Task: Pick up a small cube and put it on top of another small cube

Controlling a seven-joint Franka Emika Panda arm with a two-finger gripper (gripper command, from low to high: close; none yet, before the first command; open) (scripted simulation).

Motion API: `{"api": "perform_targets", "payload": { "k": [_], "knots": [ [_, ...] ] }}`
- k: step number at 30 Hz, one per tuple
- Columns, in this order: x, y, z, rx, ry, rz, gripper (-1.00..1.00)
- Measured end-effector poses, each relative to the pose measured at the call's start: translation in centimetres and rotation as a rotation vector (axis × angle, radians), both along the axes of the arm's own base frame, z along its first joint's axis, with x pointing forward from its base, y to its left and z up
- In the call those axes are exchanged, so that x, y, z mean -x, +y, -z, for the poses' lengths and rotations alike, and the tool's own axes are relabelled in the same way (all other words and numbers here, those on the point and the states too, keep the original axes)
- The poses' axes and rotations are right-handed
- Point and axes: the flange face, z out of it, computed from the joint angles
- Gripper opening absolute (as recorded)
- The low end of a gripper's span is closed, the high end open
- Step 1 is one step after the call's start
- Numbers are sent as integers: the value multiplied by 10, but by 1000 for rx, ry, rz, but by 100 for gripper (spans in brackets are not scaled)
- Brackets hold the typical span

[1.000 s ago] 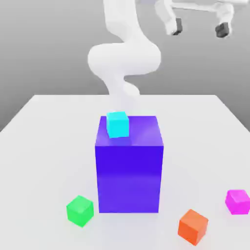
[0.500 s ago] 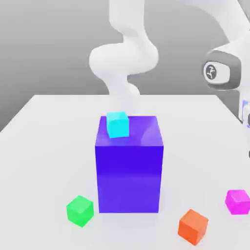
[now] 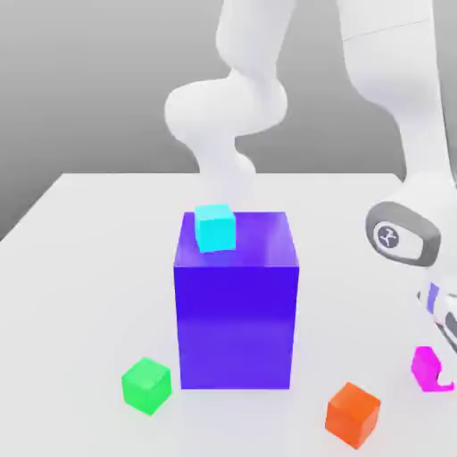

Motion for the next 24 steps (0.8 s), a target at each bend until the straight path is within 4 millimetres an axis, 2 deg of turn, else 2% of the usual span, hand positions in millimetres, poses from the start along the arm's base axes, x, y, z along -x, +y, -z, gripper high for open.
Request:
{"api": "perform_targets", "payload": {
  "k": [4,8,24],
  "knots": [
    [0,0,-43,0,0,0,-100],
    [-14,-4,-67,-11,-1,-42,-100],
    [-82,-83,-54,19,118,-273,-100]
  ]
}}
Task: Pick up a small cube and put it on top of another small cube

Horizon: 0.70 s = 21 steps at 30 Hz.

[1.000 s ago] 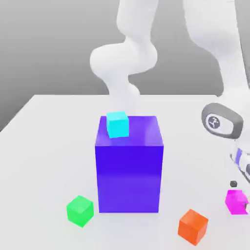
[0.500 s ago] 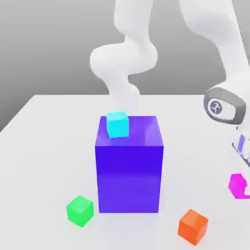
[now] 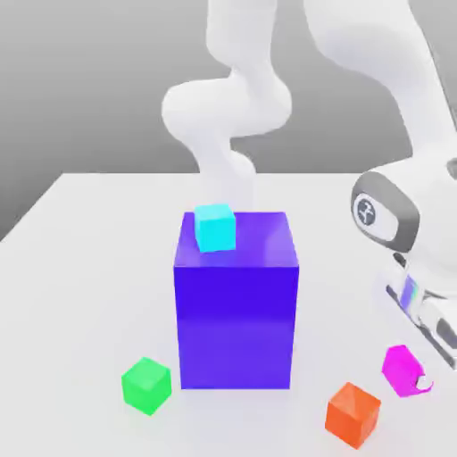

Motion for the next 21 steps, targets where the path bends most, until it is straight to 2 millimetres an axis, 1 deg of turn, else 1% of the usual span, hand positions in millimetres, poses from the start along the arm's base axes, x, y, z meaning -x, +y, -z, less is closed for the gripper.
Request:
{"api": "perform_targets", "payload": {
  "k": [11,21],
  "knots": [
    [-41,-68,-2,-27,63,-146,-100],
    [-73,-142,-18,-68,81,-267,-100]
  ]
}}
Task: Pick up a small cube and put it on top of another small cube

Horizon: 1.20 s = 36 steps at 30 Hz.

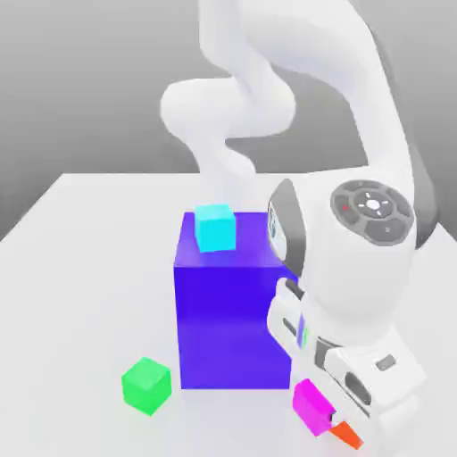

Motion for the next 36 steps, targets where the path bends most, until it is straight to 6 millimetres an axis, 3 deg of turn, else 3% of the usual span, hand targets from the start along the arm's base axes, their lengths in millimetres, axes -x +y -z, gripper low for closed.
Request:
{"api": "perform_targets", "payload": {
  "k": [10,18,21,27,31,36],
  "knots": [
    [-23,-89,-30,-35,-21,-104,-100],
    [-30,-171,-63,-41,-59,-172,-100],
    [-10,-186,-46,-55,-21,-175,-100],
    [40,-195,-13,-89,30,-173,-100],
    [69,-197,-9,-96,10,-170,-100],
    [100,-204,-22,-77,-73,-145,-100]
  ]
}}
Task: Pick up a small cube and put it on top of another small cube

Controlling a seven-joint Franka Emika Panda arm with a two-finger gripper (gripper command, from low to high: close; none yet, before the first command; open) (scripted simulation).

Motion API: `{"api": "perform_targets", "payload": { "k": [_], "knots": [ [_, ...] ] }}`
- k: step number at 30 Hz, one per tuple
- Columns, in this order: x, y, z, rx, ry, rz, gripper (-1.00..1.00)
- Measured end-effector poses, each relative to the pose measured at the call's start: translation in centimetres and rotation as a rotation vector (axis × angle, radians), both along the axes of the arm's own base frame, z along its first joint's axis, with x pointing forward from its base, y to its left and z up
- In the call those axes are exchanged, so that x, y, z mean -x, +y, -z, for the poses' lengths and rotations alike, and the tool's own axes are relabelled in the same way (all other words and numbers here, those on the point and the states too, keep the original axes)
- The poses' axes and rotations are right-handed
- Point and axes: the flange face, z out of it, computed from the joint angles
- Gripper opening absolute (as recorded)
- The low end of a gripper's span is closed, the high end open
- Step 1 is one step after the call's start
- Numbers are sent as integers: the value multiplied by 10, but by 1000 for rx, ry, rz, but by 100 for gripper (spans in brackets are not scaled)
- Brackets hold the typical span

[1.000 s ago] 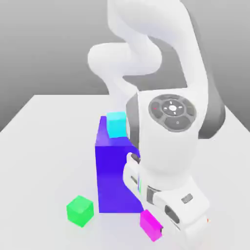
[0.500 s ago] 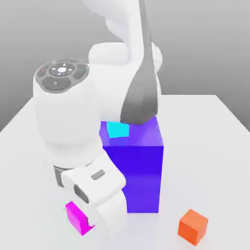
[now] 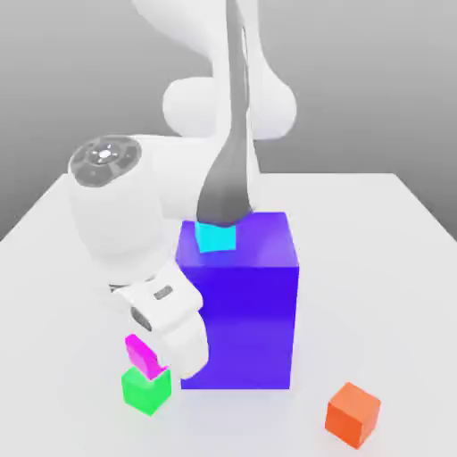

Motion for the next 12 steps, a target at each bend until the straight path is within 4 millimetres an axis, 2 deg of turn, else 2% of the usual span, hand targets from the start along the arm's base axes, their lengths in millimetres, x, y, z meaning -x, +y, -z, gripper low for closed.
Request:
{"api": "perform_targets", "payload": {
  "k": [3,4,6,9,10,12],
  "knots": [
    [17,-7,-15,28,-80,26,-100],
    [20,-10,-13,37,-99,30,-100],
    [21,-12,3,43,-113,32,-100],
    [21,-8,37,44,-116,21,-100],
    [21,-7,43,45,-117,20,100],
    [21,-8,43,45,-117,20,100]
  ]
}}
